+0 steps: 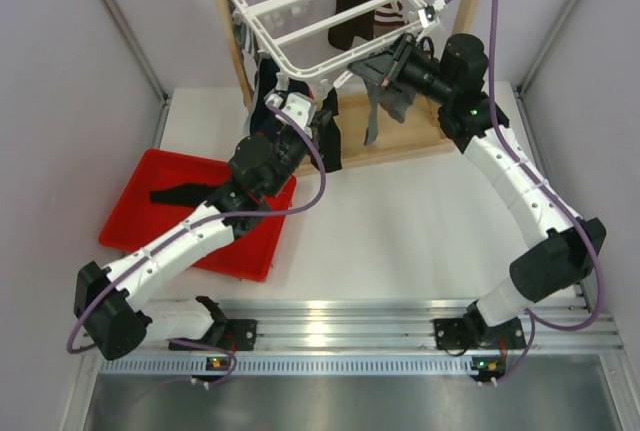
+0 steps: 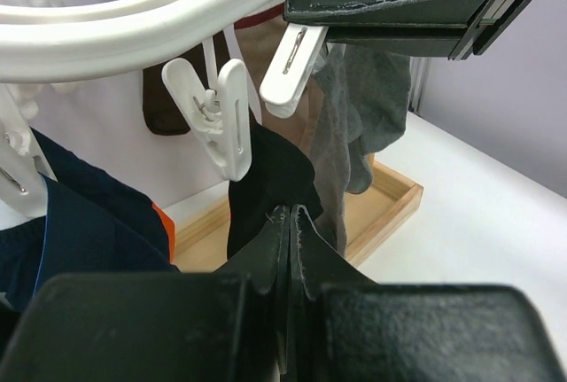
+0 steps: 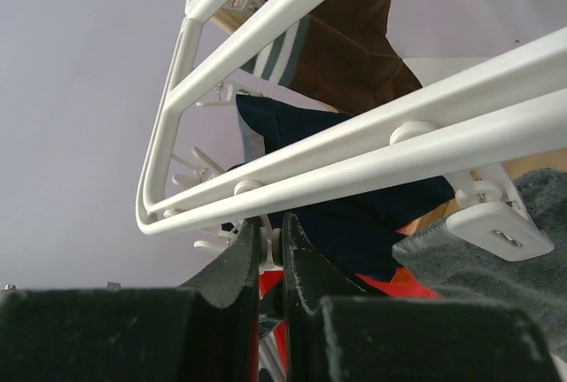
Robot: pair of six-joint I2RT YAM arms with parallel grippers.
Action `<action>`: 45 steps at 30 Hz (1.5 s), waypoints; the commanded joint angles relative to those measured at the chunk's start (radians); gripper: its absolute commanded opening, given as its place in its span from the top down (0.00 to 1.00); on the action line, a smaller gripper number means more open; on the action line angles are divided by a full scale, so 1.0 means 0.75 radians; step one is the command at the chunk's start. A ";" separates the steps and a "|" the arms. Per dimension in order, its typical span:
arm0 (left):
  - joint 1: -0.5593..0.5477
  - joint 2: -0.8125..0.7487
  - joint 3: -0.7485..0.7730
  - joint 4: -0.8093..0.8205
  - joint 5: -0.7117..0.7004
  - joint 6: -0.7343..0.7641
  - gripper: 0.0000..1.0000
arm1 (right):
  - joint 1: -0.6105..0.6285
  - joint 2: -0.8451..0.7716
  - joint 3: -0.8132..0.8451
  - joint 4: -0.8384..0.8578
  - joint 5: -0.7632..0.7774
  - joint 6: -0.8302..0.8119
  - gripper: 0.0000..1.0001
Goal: Clip the socks to the hanger
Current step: Clamp the sock onto the hanger.
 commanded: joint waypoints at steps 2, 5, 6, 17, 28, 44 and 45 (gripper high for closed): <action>-0.007 0.011 0.067 0.121 -0.004 -0.001 1.00 | -0.028 -0.034 0.008 0.006 0.076 0.020 1.00; -0.007 0.029 0.084 0.152 -0.006 0.015 1.00 | -0.028 -0.042 -0.008 -0.001 0.080 0.016 1.00; -0.007 0.033 0.090 0.152 0.002 0.019 1.00 | -0.026 -0.044 -0.012 -0.001 0.084 0.010 1.00; -0.007 0.035 0.104 0.166 0.010 0.034 1.00 | -0.032 -0.049 -0.022 0.008 0.094 -0.002 1.00; -0.007 0.060 0.115 0.182 0.043 0.036 1.00 | -0.040 -0.038 -0.029 0.046 0.043 0.024 1.00; -0.007 0.134 0.174 0.244 0.076 0.058 1.00 | -0.036 -0.030 -0.018 0.047 0.027 0.030 1.00; -0.007 0.136 0.176 0.246 0.074 0.062 1.00 | -0.038 -0.030 -0.020 0.046 0.023 0.028 1.00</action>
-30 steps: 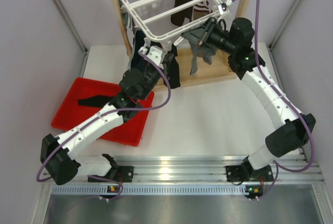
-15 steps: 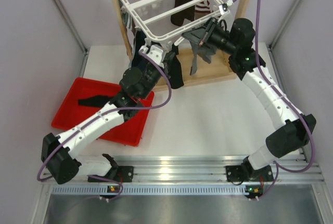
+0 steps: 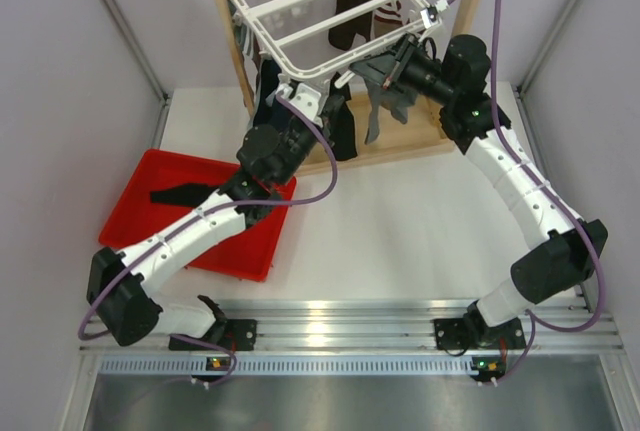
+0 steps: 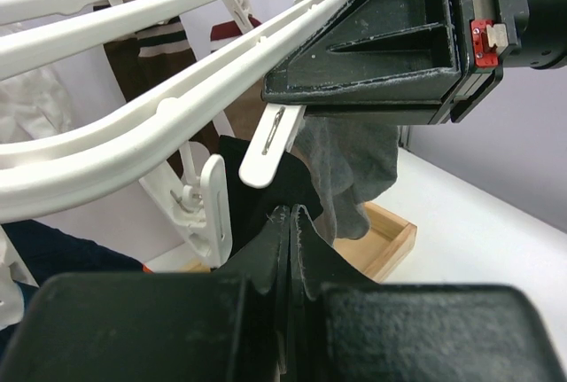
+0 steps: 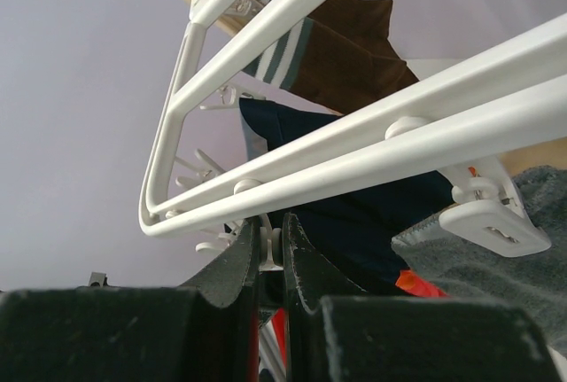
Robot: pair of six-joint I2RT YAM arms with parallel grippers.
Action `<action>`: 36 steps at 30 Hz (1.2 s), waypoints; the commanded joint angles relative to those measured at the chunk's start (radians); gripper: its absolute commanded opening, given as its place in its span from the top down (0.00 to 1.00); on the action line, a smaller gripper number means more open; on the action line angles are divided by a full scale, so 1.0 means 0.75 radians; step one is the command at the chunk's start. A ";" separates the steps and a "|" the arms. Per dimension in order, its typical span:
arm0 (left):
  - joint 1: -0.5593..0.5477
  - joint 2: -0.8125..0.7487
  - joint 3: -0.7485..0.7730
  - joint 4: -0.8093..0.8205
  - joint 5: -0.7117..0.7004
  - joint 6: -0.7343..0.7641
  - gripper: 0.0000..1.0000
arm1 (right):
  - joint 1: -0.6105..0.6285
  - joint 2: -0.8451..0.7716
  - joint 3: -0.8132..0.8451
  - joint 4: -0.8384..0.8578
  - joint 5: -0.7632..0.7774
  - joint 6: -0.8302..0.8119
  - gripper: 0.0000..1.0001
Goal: Clip the socks to the hanger
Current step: Clamp the sock onto the hanger.
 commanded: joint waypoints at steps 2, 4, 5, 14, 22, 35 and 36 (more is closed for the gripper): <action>-0.006 0.004 0.068 0.120 0.007 0.025 1.00 | -0.029 -0.015 -0.003 0.031 0.026 0.011 0.99; -0.006 0.008 0.074 0.122 0.011 0.023 1.00 | -0.029 -0.015 -0.003 0.031 0.024 0.003 0.94; -0.006 0.010 0.076 0.124 0.013 0.023 1.00 | -0.031 -0.013 -0.005 0.031 0.022 0.003 0.91; -0.006 0.018 0.086 0.114 0.027 0.025 1.00 | -0.027 -0.003 -0.003 0.084 -0.008 0.001 0.57; -0.006 -0.063 0.041 -0.004 0.052 -0.006 0.54 | -0.031 -0.005 -0.003 0.100 -0.010 -0.005 0.65; 0.049 -0.272 -0.018 -0.273 -0.062 -0.098 0.47 | -0.033 -0.026 -0.013 0.076 -0.017 -0.050 0.67; 0.061 -0.258 -0.022 -0.256 -0.065 -0.108 0.46 | -0.031 -0.026 -0.013 0.078 -0.017 -0.052 0.67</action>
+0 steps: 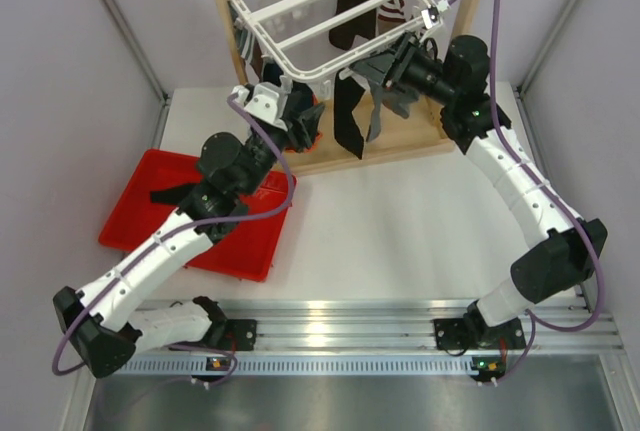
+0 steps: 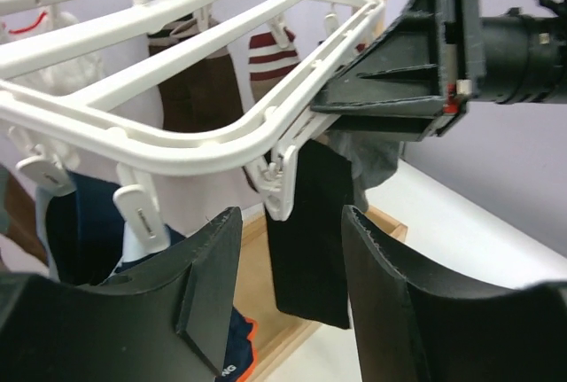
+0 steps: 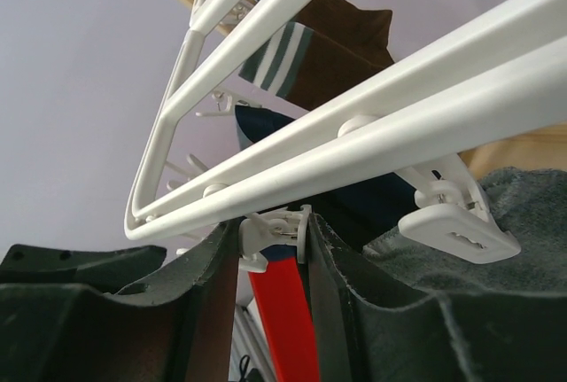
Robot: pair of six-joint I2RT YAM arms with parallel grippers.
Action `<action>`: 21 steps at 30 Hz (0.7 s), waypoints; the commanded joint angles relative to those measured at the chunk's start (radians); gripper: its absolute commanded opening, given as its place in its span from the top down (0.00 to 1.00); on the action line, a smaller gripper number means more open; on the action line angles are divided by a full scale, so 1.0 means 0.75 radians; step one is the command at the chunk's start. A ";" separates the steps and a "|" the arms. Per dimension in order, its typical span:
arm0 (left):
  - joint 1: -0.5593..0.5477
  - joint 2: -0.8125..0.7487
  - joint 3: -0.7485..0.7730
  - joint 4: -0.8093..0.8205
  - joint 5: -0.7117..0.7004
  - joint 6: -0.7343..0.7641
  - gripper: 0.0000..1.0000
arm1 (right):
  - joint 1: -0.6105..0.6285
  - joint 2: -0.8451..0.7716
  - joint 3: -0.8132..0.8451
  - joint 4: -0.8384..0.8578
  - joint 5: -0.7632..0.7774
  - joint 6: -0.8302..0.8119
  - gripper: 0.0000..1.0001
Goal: Clip the socks to the hanger
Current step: Clamp the sock onto the hanger.
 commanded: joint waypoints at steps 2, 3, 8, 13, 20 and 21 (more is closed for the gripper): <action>0.054 0.046 -0.025 0.084 -0.015 -0.033 0.41 | -0.014 -0.026 -0.002 0.065 -0.001 -0.026 0.67; 0.070 0.062 -0.042 0.111 -0.005 -0.025 0.40 | -0.016 -0.028 0.000 0.065 -0.003 -0.028 0.67; 0.146 0.113 -0.093 0.250 0.150 -0.033 0.34 | -0.016 -0.032 0.002 0.063 -0.015 -0.056 0.67; 0.220 0.173 -0.124 0.400 0.277 -0.041 0.30 | -0.016 -0.043 -0.006 0.063 -0.056 -0.085 0.68; 0.263 0.238 -0.101 0.527 0.455 -0.031 0.29 | -0.016 -0.036 -0.006 0.067 -0.097 -0.109 0.68; 0.263 0.244 -0.101 0.541 0.465 -0.035 0.28 | -0.018 -0.038 -0.004 0.063 -0.097 -0.115 0.68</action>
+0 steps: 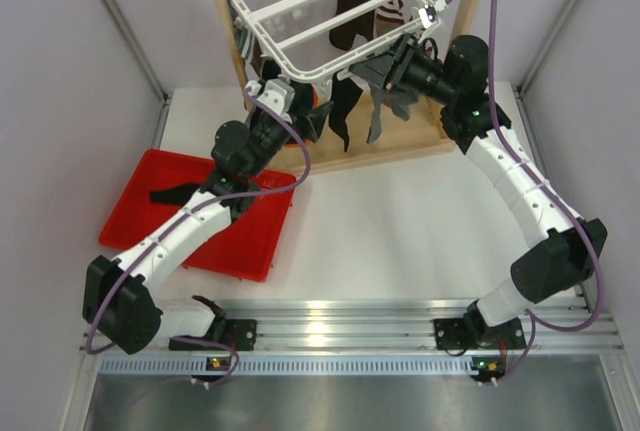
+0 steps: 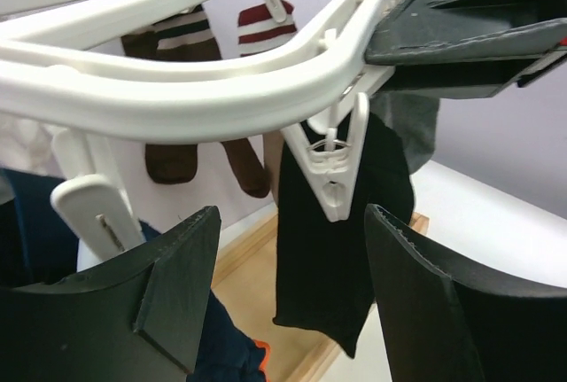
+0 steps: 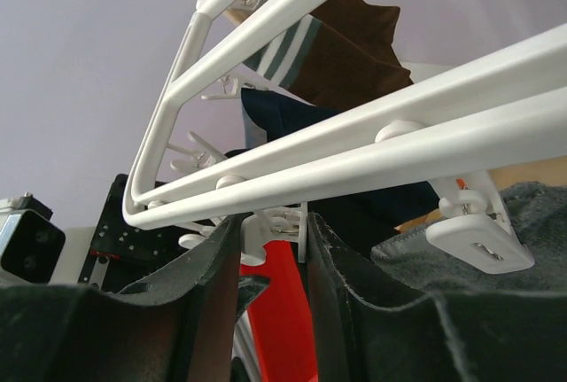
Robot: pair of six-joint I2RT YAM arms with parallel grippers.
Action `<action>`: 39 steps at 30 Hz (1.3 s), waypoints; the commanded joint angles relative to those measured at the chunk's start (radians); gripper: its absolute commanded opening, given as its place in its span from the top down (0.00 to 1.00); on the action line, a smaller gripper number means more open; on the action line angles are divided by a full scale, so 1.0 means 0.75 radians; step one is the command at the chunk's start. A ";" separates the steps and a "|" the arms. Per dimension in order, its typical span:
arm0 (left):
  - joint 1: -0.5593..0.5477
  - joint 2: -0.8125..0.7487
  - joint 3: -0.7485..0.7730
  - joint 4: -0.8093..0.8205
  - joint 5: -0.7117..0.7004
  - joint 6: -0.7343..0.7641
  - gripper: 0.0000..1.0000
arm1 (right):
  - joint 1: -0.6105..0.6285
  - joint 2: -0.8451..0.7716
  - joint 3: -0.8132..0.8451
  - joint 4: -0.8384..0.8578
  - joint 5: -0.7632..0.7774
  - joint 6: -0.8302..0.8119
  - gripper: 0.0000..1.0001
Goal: Clip the socks to the hanger
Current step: Clamp the sock onto the hanger, then open the clamp at the hanger.
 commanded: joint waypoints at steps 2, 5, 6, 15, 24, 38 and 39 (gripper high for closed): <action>0.006 0.032 0.039 0.190 0.137 -0.014 0.28 | -0.016 -0.034 0.005 0.041 -0.039 -0.044 0.68; 0.006 0.055 0.053 0.213 0.133 -0.018 0.28 | -0.016 -0.034 0.011 0.035 -0.044 -0.050 0.68; 0.006 0.061 0.057 0.215 0.125 -0.024 0.28 | -0.014 -0.032 0.009 0.032 -0.041 -0.052 0.68; 0.016 0.069 0.096 0.219 0.108 -0.039 0.48 | -0.014 -0.032 0.009 0.022 -0.035 -0.071 0.69; 0.016 0.010 0.080 0.149 0.178 -0.016 0.82 | -0.002 -0.024 0.030 0.010 -0.025 -0.099 0.61; 0.018 -0.041 0.094 -0.102 0.211 0.294 1.00 | -0.016 -0.098 0.087 -0.137 -0.145 -0.277 0.51; 0.034 -0.041 0.108 -0.133 0.237 0.292 1.00 | -0.016 -0.100 0.081 -0.121 -0.162 -0.286 0.52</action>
